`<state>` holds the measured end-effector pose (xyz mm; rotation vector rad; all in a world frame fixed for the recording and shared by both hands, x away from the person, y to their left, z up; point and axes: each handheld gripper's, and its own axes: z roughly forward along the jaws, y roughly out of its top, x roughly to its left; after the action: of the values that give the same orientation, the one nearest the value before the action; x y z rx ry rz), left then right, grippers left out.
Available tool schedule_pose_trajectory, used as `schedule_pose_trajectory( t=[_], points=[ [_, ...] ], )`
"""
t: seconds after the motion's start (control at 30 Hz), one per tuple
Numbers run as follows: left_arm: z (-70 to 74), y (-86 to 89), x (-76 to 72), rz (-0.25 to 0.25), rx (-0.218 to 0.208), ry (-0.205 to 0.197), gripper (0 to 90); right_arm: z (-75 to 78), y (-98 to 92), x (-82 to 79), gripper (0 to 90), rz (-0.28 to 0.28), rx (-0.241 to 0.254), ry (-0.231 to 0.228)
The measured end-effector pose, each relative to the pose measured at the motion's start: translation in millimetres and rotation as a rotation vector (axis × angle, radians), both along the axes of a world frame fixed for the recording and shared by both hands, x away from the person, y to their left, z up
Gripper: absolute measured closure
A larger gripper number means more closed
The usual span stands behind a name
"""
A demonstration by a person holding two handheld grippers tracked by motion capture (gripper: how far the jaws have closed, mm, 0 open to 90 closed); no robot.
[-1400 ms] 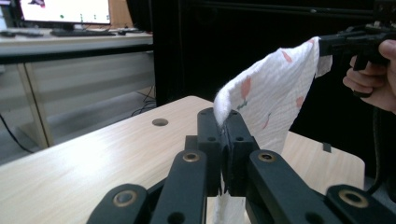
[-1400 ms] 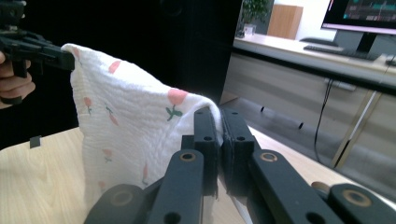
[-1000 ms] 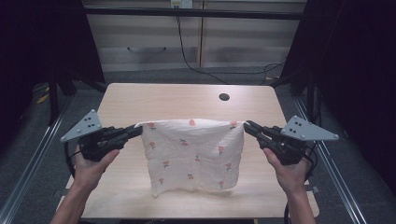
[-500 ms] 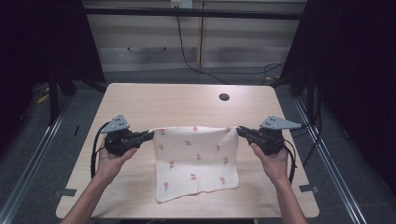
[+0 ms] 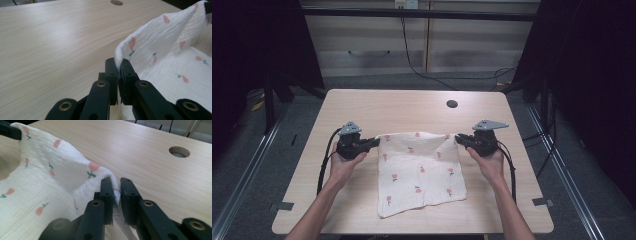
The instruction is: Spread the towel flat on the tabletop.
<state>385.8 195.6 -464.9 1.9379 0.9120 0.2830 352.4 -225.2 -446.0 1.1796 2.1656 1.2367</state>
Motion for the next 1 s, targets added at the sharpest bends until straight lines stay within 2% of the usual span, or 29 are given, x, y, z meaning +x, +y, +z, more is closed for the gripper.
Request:
schedule_pose_trajectory(
  t=[0.03,0.13,0.23,0.3,0.37,0.53,0.6,0.67,0.83,0.9,1.0],
  points=[
    [-1.7,-0.1,1.8,0.014,-0.003,0.011,81.1,-1.6,0.2,2.8,76.3,-0.010,-0.007,0.003],
    [-2.1,2.4,4.1,0.036,0.007,0.011,73.0,-3.1,-1.7,8.6,73.4,-0.031,-0.003,0.007],
    [1.2,9.4,4.0,0.054,-0.003,0.017,69.8,-1.1,-5.6,9.0,72.4,-0.046,0.010,0.005],
    [4.0,14.0,1.7,0.055,-0.008,0.020,69.6,1.1,-6.7,6.4,70.8,-0.045,-0.001,0.002],
    [7.2,16.5,-3.1,0.034,0.015,0.014,68.9,3.6,-6.4,2.1,69.0,-0.035,-0.014,0.003],
    [13.3,20.8,-23.0,-0.015,0.043,0.008,68.8,4.7,-4.1,-9.1,70.3,0.016,-0.028,0.035],
    [13.8,22.7,-33.3,-0.032,0.035,0.019,69.7,1.8,-1.7,-15.1,70.7,0.043,-0.015,0.058],
    [13.1,24.7,-43.0,-0.051,0.032,0.026,69.5,-2.8,1.3,-21.2,70.6,0.069,-0.026,0.073],
    [5.1,20.0,-65.6,-0.117,0.042,0.041,66.8,-14.0,6.1,-31.7,70.1,0.104,-0.032,0.108],
    [0.1,14.4,-70.3,-0.139,0.040,0.051,65.6,-19.2,6.6,-33.0,70.1,0.112,-0.047,0.113],
    [-9.3,1.6,-72.0,-0.170,0.063,0.068,65.6,-28.4,7.3,-32.8,71.1,0.117,-0.047,0.135]
  ],
)
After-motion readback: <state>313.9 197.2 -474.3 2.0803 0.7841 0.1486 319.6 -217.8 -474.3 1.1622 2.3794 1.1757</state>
